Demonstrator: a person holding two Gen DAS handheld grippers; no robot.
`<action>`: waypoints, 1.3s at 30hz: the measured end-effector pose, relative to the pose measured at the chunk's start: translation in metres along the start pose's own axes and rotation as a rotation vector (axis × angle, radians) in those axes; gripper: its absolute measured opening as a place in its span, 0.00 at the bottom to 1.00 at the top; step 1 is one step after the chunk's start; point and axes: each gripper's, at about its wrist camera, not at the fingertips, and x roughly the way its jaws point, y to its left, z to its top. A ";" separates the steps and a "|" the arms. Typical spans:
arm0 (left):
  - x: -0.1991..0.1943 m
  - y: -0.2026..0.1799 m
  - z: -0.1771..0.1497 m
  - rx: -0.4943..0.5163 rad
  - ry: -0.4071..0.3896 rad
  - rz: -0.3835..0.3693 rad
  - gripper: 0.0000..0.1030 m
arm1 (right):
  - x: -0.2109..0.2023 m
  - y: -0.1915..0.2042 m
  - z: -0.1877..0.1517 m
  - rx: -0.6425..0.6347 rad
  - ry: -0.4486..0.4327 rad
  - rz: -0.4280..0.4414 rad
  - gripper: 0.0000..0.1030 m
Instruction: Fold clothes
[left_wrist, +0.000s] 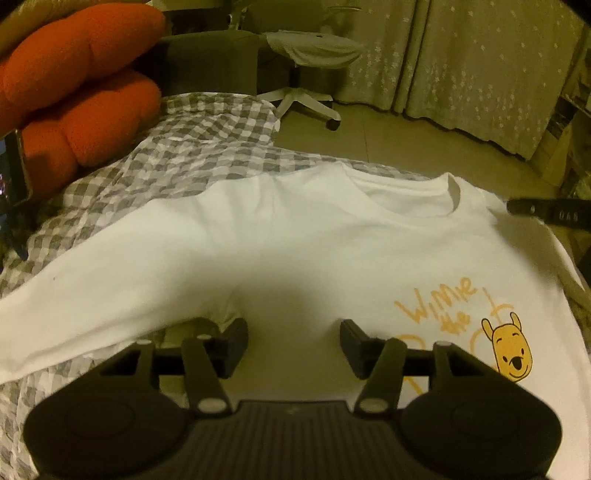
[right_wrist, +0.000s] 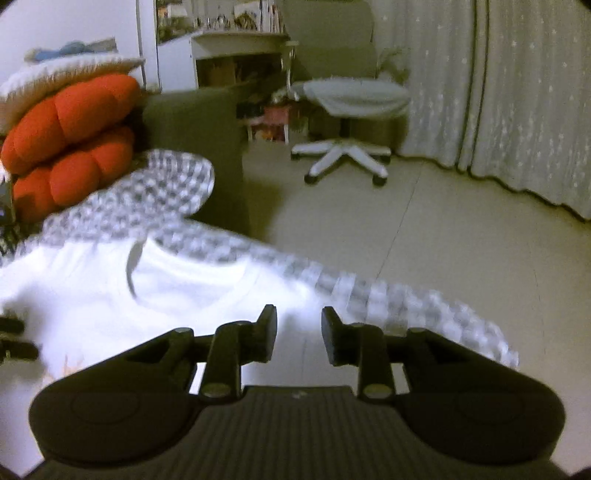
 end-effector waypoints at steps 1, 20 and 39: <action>0.000 -0.001 0.000 0.007 -0.002 0.005 0.57 | 0.001 0.003 -0.004 -0.012 0.009 -0.009 0.30; 0.009 -0.021 -0.016 0.078 -0.068 -0.033 1.00 | 0.008 0.024 -0.030 0.042 -0.020 -0.138 0.81; 0.012 -0.014 -0.017 -0.003 -0.117 -0.065 1.00 | 0.007 0.027 -0.030 0.092 0.038 -0.166 1.00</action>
